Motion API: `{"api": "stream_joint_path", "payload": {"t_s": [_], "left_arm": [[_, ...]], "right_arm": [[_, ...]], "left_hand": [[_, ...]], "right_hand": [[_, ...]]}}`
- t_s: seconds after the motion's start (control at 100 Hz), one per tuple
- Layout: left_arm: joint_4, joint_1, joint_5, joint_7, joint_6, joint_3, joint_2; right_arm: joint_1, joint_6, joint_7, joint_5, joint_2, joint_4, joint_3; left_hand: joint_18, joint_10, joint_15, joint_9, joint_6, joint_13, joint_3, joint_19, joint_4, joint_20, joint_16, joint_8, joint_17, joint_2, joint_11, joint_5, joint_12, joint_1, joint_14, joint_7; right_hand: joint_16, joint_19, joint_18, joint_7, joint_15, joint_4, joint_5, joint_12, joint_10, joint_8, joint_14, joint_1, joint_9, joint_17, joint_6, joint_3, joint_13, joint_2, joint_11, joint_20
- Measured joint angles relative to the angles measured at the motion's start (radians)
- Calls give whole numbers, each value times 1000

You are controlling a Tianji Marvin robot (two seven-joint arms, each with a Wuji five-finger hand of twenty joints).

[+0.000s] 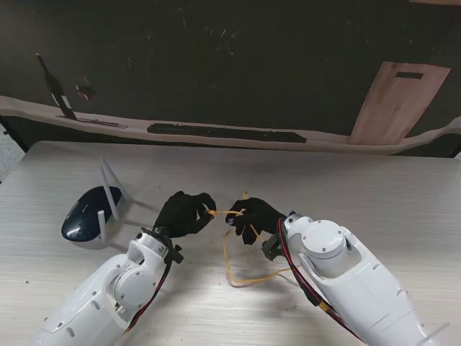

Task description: Untangle the Ethernet cable and plug it into the router

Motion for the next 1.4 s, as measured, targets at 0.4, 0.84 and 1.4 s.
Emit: {"api": "stream_joint_path", "payload": {"t_s": [0.4, 0.84, 1.4], "left_arm": [[-13, -10, 71, -66, 40, 12, 25], [-11, -34, 93, -70, 38, 25, 31], [-8, -42, 97, -81, 35, 28, 34]], "right_arm": [[38, 53, -2, 81, -16, 35, -53], [50, 135, -51, 109, -34, 3, -51], [76, 125, -89, 107, -49, 11, -84]], "left_hand": [[0, 0, 25, -13, -1, -13, 0, 0, 0, 0, 22, 15, -13, 1, 35, -15, 12, 0, 1, 41], [0, 0, 28, -21, -1, -13, 0, 0, 7, 0, 34, 15, -24, 1, 36, -16, 12, 0, 1, 45], [0, -1, 28, -27, -1, -24, 0, 0, 8, 0, 44, 29, -29, 3, 37, -30, 23, 0, 0, 71]], "right_hand": [[-31, -248, -27, -58, -278, 11, -79, -31, 1, 13, 14, -12, -137, -165, 37, 9, -226, -39, -107, -39], [20, -119, -12, -95, -125, 11, 28, -26, 42, -33, 68, -17, -54, -55, 138, 30, -126, -72, -51, 19], [15, 8, 17, 19, 27, -57, 136, -22, 57, -221, 92, 101, 121, 145, 198, -9, 67, 49, 6, 101]]}}
